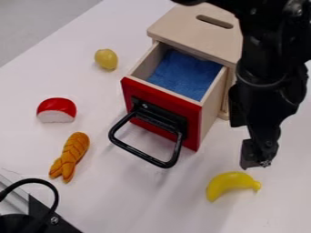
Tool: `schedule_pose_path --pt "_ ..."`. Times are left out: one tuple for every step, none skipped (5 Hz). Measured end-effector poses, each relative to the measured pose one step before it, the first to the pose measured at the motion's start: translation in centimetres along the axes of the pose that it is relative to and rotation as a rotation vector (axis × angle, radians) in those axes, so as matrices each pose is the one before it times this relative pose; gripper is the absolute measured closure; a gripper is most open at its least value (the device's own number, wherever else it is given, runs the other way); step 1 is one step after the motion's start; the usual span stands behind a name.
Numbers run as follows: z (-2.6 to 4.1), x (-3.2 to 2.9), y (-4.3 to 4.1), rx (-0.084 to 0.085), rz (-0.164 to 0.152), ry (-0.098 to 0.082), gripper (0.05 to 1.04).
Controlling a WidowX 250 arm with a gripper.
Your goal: Take the portion of red apple and place it on the left side of the yellow fruit
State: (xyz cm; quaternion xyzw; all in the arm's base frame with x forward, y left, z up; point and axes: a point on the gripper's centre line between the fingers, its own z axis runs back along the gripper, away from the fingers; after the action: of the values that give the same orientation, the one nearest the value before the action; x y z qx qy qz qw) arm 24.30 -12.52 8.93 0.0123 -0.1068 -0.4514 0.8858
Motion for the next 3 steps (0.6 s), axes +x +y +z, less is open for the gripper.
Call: schedule_pose_path --pt "-0.597 -0.419 -0.223 -0.0114 -0.0008 0.0234 0.087" --pt "0.425 0.009 0.214 0.0084 -0.0074 0.0188 0.087" --pt "2.724 0.935 0.713 0.0375 -0.0306 -0.0485 0.087"
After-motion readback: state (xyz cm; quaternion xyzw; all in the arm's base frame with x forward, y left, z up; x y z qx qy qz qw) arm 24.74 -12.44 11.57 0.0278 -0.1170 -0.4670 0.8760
